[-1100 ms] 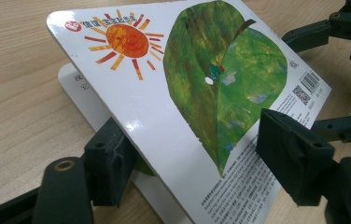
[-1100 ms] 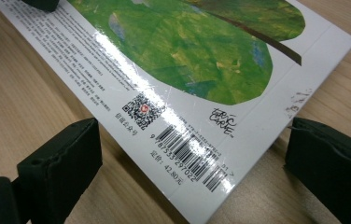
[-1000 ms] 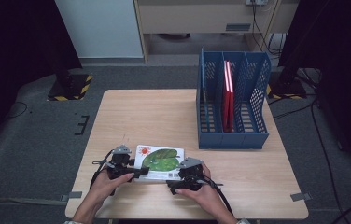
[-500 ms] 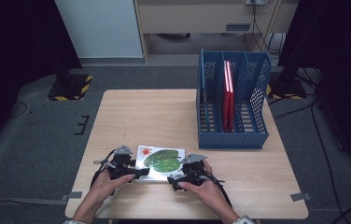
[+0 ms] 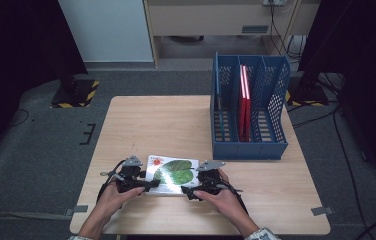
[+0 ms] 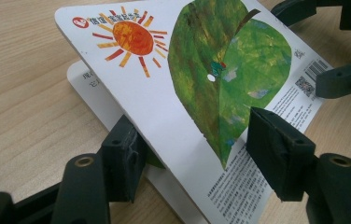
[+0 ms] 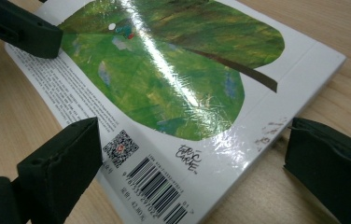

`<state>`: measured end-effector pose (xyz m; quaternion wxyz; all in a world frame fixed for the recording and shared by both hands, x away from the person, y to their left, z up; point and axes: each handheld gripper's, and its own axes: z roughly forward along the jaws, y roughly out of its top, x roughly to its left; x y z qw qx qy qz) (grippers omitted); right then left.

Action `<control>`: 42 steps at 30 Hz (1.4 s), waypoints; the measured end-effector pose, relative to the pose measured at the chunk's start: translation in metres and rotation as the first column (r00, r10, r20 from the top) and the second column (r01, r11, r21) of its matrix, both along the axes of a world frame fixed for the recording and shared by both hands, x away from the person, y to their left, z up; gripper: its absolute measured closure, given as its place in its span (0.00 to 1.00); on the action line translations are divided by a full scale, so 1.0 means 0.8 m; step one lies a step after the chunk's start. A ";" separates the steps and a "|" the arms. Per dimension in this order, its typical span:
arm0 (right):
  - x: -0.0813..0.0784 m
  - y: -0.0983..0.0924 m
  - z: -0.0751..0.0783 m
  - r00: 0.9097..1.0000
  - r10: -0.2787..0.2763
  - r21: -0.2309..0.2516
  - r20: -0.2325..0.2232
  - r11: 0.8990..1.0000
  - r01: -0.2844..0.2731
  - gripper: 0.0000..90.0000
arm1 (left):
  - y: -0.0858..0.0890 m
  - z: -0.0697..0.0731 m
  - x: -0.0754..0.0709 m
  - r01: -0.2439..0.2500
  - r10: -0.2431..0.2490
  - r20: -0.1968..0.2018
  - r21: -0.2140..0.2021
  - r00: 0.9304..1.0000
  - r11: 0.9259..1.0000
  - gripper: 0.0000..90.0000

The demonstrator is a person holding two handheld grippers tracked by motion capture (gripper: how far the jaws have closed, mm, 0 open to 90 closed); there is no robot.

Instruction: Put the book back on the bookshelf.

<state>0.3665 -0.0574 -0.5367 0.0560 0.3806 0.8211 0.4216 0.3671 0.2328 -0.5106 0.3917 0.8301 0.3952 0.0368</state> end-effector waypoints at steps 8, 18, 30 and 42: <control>0.009 0.000 -0.001 1.000 0.002 -0.006 0.004 1.000 -0.002 0.03 | 0.000 0.004 -0.003 0.009 -0.009 0.038 0.005 0.999 1.000 0.43; 0.020 -0.003 0.000 1.000 0.006 0.017 -0.017 1.000 -0.006 0.03 | -0.003 0.011 -0.008 0.025 -0.027 0.095 0.024 0.995 0.999 0.43; 0.034 -0.006 0.002 0.999 -0.001 0.009 -0.035 1.000 0.001 0.03 | -0.006 0.013 -0.009 0.025 -0.031 0.117 0.049 0.993 0.998 0.43; 0.037 -0.011 0.001 0.999 -0.019 0.013 -0.029 1.000 0.020 0.04 | -0.003 0.009 -0.008 0.010 -0.021 0.120 0.093 0.993 0.996 0.46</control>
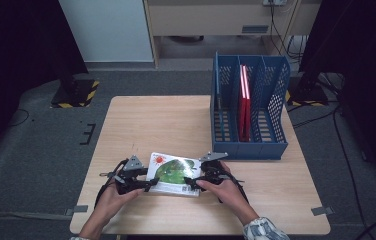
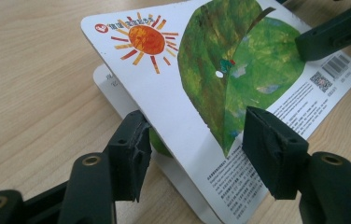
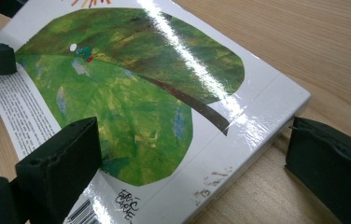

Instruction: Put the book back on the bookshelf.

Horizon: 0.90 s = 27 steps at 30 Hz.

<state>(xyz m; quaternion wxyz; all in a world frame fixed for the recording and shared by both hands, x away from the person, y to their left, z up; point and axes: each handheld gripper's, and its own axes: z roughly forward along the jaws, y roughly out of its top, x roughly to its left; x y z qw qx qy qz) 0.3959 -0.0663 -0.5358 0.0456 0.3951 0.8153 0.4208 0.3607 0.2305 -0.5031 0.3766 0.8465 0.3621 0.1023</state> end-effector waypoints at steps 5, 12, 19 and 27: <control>-0.002 0.002 -0.001 1.000 -0.008 -0.006 0.009 1.000 0.008 0.03 | 0.007 -0.002 0.004 0.008 -0.009 -0.023 -0.059 1.000 0.998 0.46; -0.003 0.004 -0.001 1.000 -0.021 -0.003 0.015 1.000 0.021 0.02 | 0.011 -0.012 0.010 0.017 -0.037 -0.110 -0.170 0.993 0.985 0.45; -0.003 0.004 -0.001 1.000 -0.021 0.000 0.013 1.000 0.021 0.03 | 0.000 -0.017 0.013 0.027 -0.050 -0.131 -0.172 0.990 0.985 0.37; -0.003 0.004 -0.001 1.000 -0.009 -0.016 0.023 1.000 0.010 0.03 | 0.000 -0.013 0.011 0.051 -0.067 -0.106 -0.152 0.992 0.987 0.44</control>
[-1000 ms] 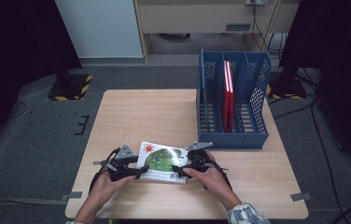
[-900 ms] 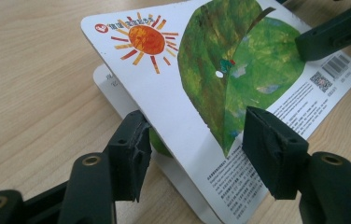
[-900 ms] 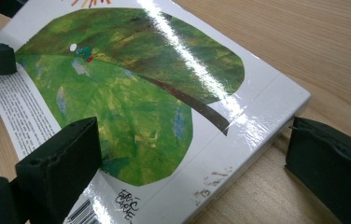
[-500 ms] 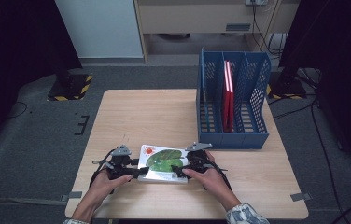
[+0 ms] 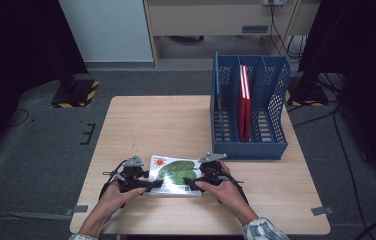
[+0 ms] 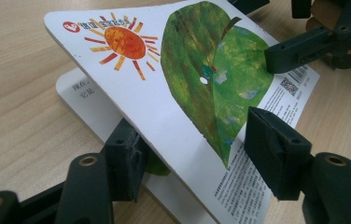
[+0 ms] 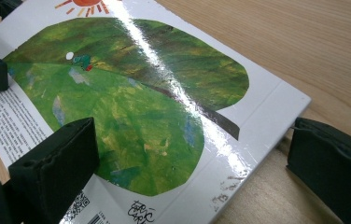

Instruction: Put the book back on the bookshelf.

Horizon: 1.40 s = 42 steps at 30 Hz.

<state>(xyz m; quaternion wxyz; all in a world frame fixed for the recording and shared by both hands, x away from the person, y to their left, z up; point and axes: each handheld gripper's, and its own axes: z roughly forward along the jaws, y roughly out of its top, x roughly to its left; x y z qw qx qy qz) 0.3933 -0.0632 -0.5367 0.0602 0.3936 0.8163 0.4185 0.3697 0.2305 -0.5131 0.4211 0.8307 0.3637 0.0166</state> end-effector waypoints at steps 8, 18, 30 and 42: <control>0.002 -0.005 0.001 1.000 -0.005 0.003 -0.009 1.000 0.005 0.04 | -0.004 0.004 -0.001 0.004 -0.004 0.024 0.013 1.000 1.000 0.49; 0.005 -0.010 0.002 1.000 -0.016 0.025 -0.023 1.000 0.016 0.02 | -0.009 0.010 -0.007 0.014 -0.018 0.084 0.044 0.996 0.999 0.50; 0.007 -0.007 0.009 0.999 0.020 0.057 -0.032 0.998 -0.018 0.06 | -0.012 0.009 -0.008 -0.002 -0.004 0.105 0.065 0.995 0.998 0.51; 0.009 -0.012 0.034 0.997 0.015 -0.006 0.080 1.000 -0.014 0.16 | -0.014 0.014 -0.006 -0.061 0.052 0.154 0.058 0.987 0.996 0.56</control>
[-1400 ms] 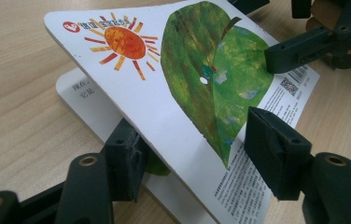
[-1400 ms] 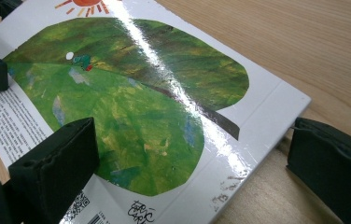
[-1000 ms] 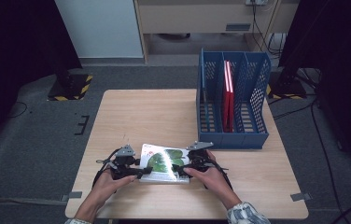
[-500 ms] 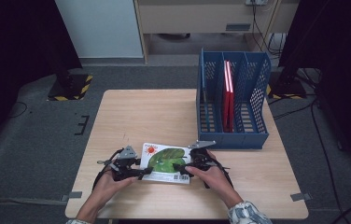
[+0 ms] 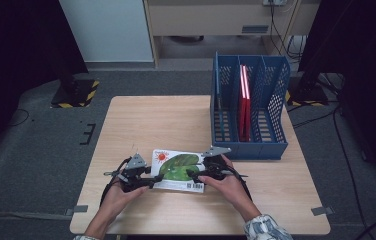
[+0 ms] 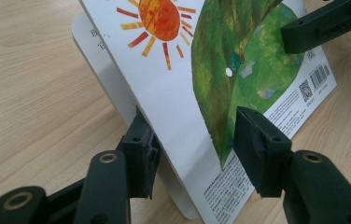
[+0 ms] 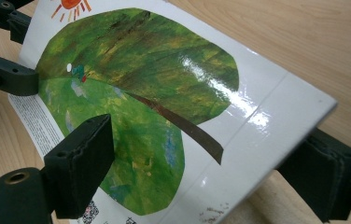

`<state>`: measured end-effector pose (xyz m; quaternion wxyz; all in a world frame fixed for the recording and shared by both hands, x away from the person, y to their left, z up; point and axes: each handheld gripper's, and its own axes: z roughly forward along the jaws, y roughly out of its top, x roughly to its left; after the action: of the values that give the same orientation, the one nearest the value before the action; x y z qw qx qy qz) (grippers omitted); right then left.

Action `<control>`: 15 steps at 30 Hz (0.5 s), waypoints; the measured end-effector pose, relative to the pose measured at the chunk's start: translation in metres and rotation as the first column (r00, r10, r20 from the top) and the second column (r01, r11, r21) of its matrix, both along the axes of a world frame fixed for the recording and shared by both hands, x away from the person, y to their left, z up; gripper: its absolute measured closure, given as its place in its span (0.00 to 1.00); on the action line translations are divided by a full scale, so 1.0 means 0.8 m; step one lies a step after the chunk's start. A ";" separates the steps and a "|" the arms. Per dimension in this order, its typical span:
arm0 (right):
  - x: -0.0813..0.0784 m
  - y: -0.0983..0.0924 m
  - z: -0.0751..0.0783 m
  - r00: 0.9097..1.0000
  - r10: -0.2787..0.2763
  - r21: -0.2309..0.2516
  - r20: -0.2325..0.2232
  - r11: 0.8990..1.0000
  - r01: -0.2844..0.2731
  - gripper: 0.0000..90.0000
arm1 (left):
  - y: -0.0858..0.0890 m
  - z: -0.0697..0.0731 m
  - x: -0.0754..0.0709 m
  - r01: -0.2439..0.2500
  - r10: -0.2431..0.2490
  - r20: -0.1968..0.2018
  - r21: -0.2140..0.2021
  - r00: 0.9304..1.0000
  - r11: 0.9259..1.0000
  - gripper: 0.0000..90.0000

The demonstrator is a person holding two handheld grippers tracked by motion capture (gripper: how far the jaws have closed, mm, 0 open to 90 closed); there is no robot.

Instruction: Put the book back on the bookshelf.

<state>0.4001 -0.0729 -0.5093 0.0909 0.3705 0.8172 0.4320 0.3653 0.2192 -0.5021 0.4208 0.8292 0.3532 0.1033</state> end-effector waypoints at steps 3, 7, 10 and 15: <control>0.001 0.000 0.004 1.000 -0.004 -0.004 0.012 1.000 0.004 0.19 | 0.002 0.000 0.000 -0.004 0.004 -0.002 -0.007 1.000 1.000 0.58; 0.002 -0.001 0.008 1.000 -0.006 0.001 0.019 1.000 0.006 0.22 | 0.003 0.001 0.001 -0.008 0.008 -0.007 -0.015 1.000 1.000 0.60; 0.003 -0.002 0.011 1.000 -0.008 0.003 0.022 1.000 0.008 0.25 | 0.005 0.002 0.000 -0.009 0.009 -0.008 -0.016 1.000 1.000 0.62; 0.003 -0.004 0.020 0.999 -0.017 0.003 0.049 1.000 0.017 0.30 | 0.005 0.003 0.001 -0.015 0.015 0.004 -0.008 1.000 1.000 0.66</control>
<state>0.4028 -0.0757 -0.4933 0.1142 0.3666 0.8111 0.4413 0.3662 0.2232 -0.4994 0.4241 0.8245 0.3590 0.1068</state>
